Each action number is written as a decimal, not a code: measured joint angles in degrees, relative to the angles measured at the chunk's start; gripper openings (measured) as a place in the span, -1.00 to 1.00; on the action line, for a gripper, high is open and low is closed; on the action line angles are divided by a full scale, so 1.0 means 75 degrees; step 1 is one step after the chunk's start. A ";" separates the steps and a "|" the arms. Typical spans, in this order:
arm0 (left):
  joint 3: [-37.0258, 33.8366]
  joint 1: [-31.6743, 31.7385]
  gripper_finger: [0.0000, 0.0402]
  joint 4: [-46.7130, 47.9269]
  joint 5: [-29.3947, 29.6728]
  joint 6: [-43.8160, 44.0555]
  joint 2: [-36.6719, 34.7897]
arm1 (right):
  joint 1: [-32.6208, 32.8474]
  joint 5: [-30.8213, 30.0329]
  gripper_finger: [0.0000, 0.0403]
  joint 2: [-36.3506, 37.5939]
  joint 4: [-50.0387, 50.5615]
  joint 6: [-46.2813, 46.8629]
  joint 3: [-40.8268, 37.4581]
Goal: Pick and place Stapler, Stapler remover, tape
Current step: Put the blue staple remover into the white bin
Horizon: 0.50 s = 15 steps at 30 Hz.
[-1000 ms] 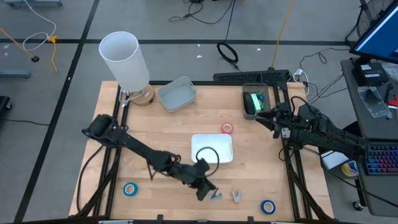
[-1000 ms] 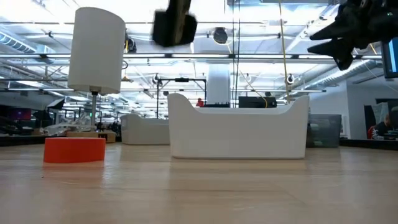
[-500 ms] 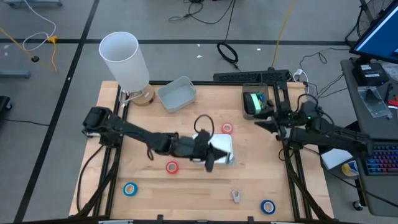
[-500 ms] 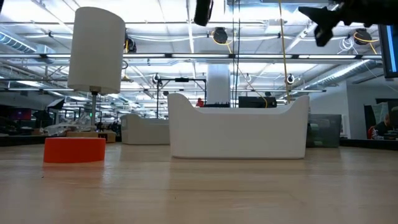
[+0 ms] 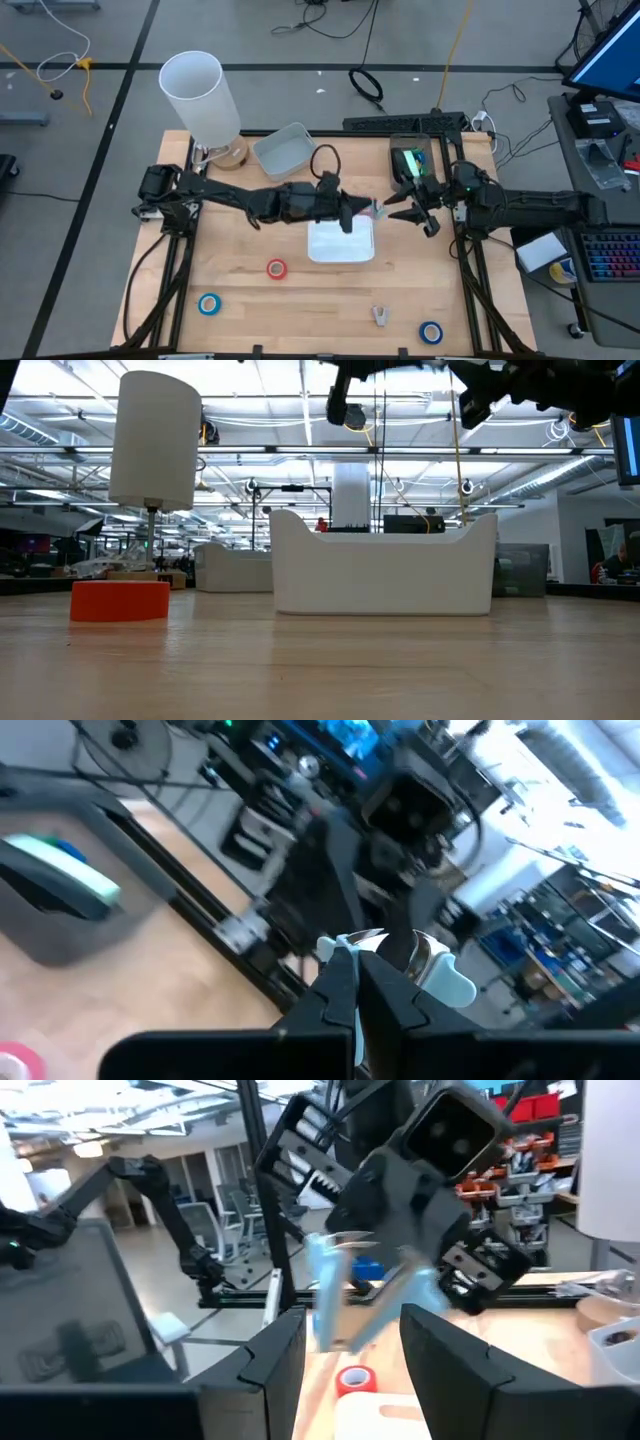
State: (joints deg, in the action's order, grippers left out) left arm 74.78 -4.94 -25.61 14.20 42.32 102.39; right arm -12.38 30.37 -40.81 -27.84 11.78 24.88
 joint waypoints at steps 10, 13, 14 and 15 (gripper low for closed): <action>0.0000 0.0610 -1.00 -0.0012 -0.0078 -0.0054 -0.0003 | -0.0485 -0.0038 -0.21 0.0177 -0.0034 -0.0126 -0.0003; 0.0000 0.0657 -1.00 0.0060 -0.0061 -0.0022 -0.0003 | -0.0615 -0.0049 -0.21 0.0168 0.0003 -0.0089 -0.0003; 0.0000 0.0659 -1.00 0.0074 -0.0044 -0.0025 -0.0003 | -0.0655 -0.0042 -0.21 0.0165 0.0014 -0.0091 -0.0003; 0.0000 0.0657 -1.00 0.0084 -0.0014 -0.0027 -0.0003 | -0.0682 -0.0039 -0.21 0.0165 0.0023 -0.0095 -0.0003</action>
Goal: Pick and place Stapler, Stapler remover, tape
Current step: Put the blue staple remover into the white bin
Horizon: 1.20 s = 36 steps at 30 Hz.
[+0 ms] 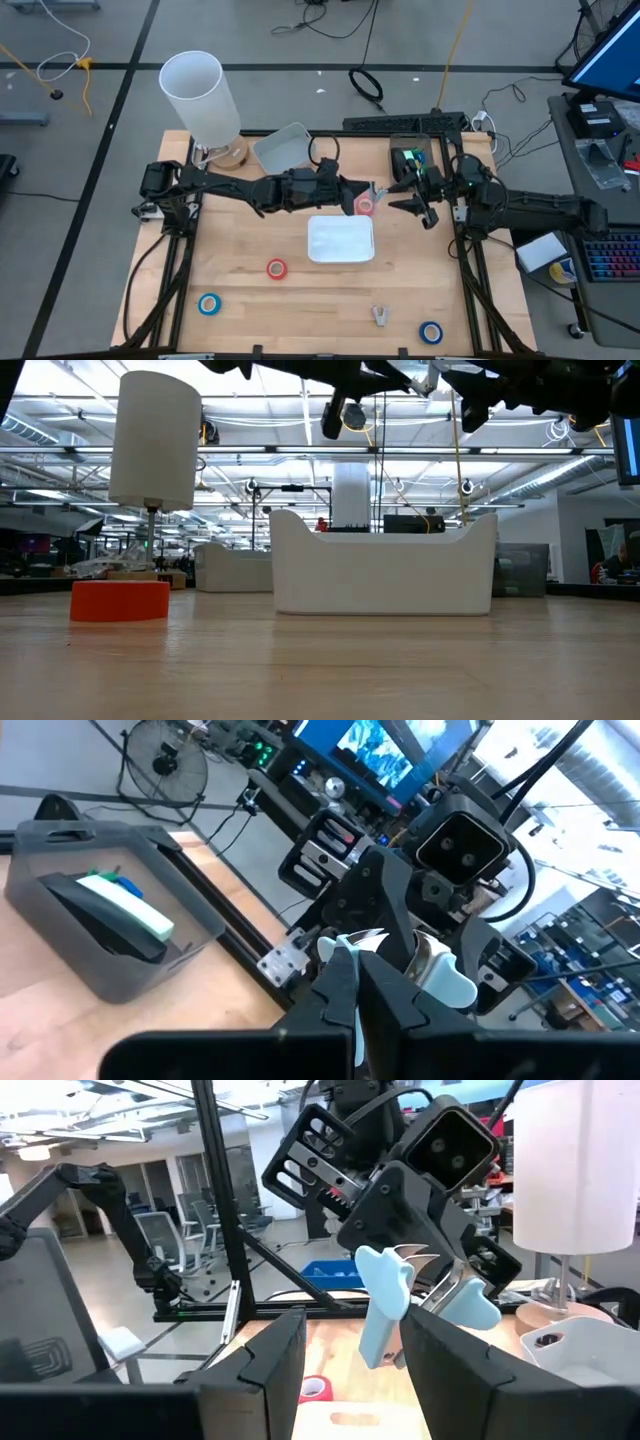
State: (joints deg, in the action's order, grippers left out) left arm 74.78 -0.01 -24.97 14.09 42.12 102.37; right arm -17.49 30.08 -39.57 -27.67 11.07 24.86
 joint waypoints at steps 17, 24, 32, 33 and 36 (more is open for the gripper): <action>0.0000 -0.0168 -1.00 0.0228 0.0386 -0.0012 0.0001 | -0.0065 -0.0434 -0.42 -0.0395 -0.0057 0.0029 0.0000; 0.0000 -0.0181 -1.00 0.0348 0.0536 -0.0036 0.0003 | -0.0067 -0.0413 -0.62 -0.0478 -0.0168 0.0029 0.0000; 0.0000 -0.0181 -1.00 0.0400 0.0533 -0.0031 0.0003 | -0.0064 -0.0407 -0.86 -0.0478 -0.0168 0.0029 0.0000; 0.0000 -0.0183 -1.00 0.0400 0.0536 -0.0034 0.0003 | -0.0064 -0.0405 -0.90 -0.0478 -0.0169 0.0029 0.0000; 0.0000 -0.0211 -1.00 0.0403 0.0532 -0.0063 0.0003 | -0.0061 -0.0386 -0.98 -0.0478 -0.0162 0.0033 0.0000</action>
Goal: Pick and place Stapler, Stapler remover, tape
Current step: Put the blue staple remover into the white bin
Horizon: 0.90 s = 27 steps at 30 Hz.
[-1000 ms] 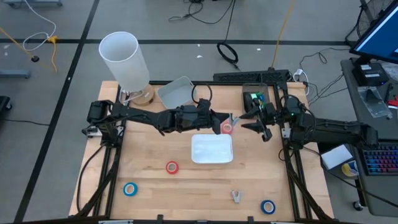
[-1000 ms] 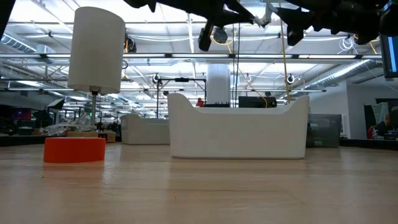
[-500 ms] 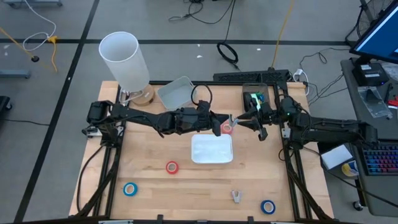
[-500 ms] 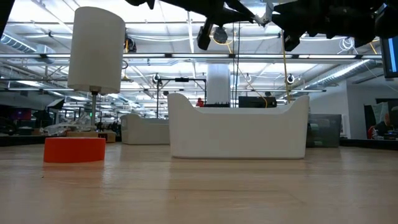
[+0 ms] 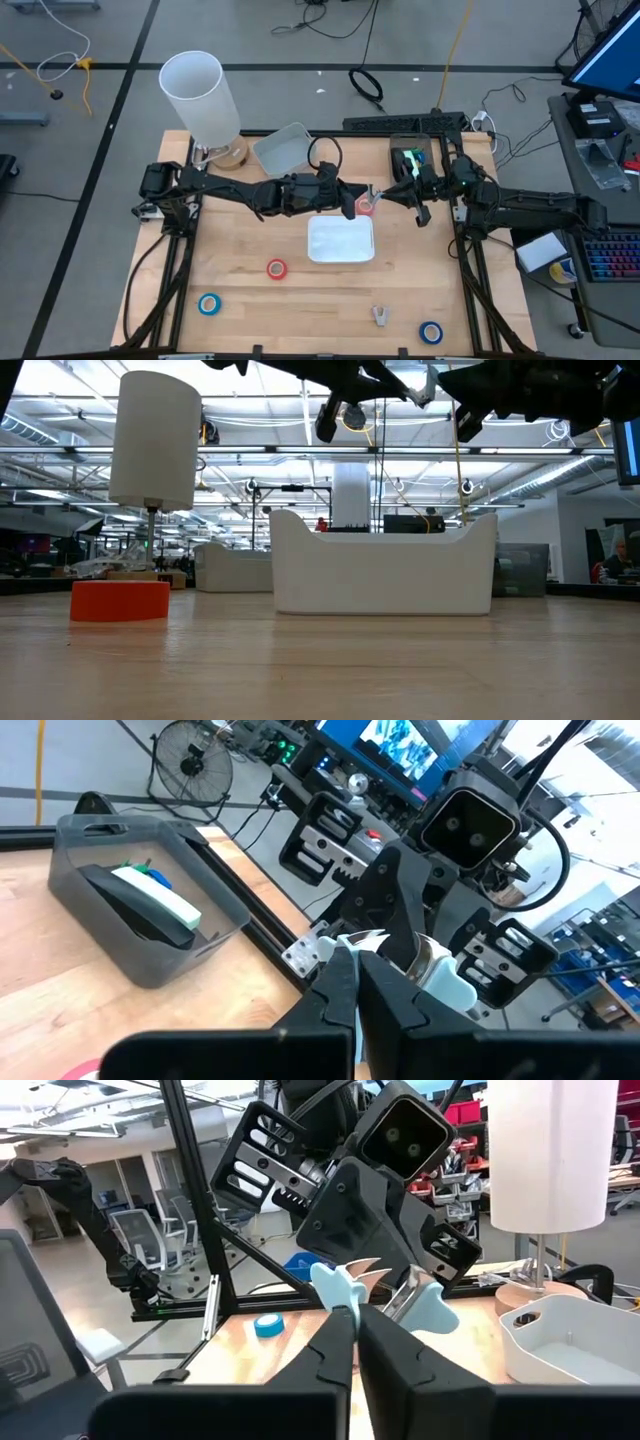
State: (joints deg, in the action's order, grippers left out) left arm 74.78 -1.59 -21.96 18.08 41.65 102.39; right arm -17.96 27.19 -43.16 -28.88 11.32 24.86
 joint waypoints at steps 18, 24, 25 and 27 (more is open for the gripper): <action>0.0000 -0.0011 -0.67 0.0111 -0.0401 -0.0330 0.0000 | 0.0003 -0.0011 -1.00 0.0003 0.0170 0.0194 -0.0003; 0.0000 -0.0011 -0.36 0.0112 -0.0435 -0.0373 0.0000 | 0.0003 -0.0227 -1.00 0.0023 0.0232 0.0194 -0.0003; 0.0000 -0.0007 -0.31 0.0141 -0.0470 -0.0391 0.0000 | -0.0006 -0.0262 -1.00 0.0032 0.0275 0.0192 -0.0003; 0.0000 0.0030 -0.23 0.0334 -0.0587 -0.0470 0.0000 | -0.0020 -0.0384 -1.00 0.0050 0.0317 0.0194 -0.0003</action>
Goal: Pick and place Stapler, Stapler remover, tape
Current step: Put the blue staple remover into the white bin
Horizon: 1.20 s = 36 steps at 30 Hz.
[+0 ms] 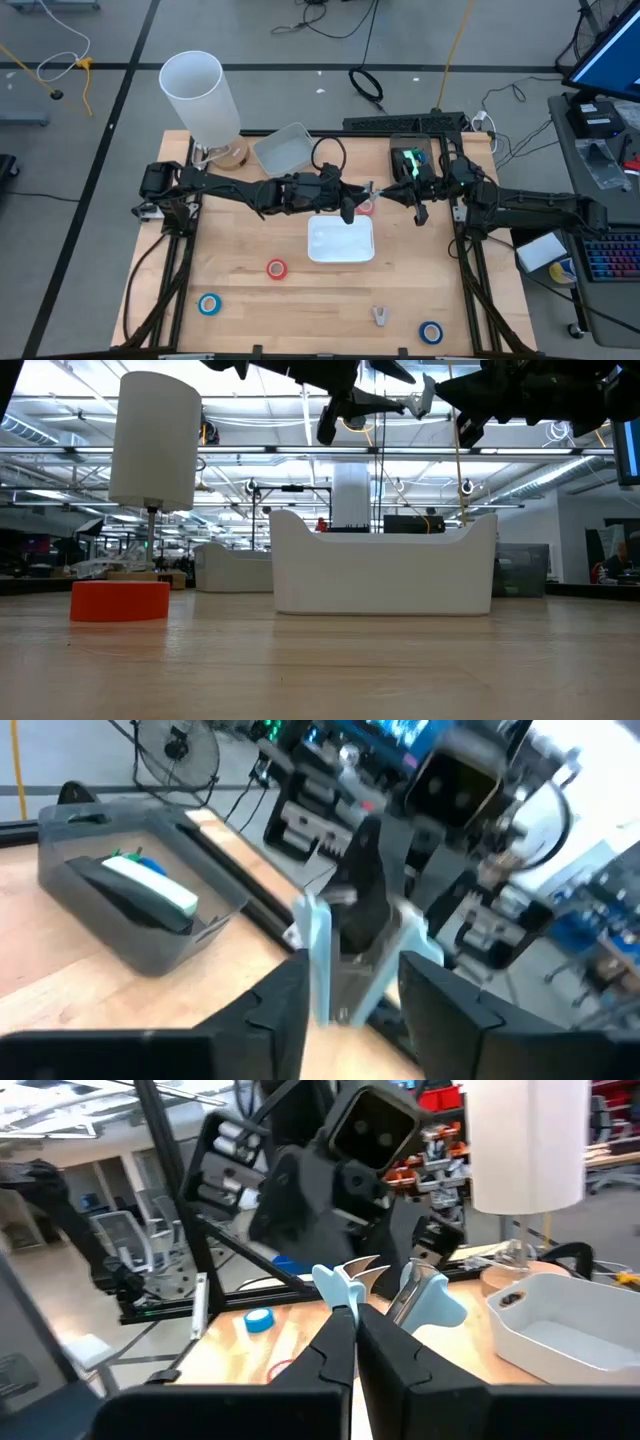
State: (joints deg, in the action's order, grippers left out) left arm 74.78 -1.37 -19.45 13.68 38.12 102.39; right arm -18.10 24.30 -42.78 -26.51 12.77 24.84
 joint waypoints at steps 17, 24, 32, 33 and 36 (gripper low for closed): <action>0.0000 -0.0005 -0.10 0.0646 -0.0305 0.0164 0.0003 | -0.0894 -0.2010 -1.00 0.1042 0.2086 -0.0923 0.0000; -0.0003 -0.0288 -0.10 0.1012 0.0110 0.0186 0.0003 | -0.1044 -0.5472 -1.00 0.1116 0.3884 -0.1422 0.0000; -0.0003 -0.0338 -0.10 0.1166 0.0249 0.0156 0.0003 | -0.1044 -0.7400 -1.00 0.0388 0.5051 -0.1197 0.0000; -0.0003 -0.0338 -0.10 0.1189 0.0248 0.0155 0.0003 | -0.1047 -0.7478 -1.00 0.0258 0.5038 -0.1197 0.0000; -0.0003 -0.0338 -0.10 0.1275 0.0250 0.0160 0.0003 | -0.1135 -0.7645 -1.00 -0.0059 0.5031 -0.1197 0.0000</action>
State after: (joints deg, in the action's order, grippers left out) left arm 74.76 -3.90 -9.89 15.55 39.32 102.41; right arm -26.62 -33.04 -43.23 11.22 3.79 24.84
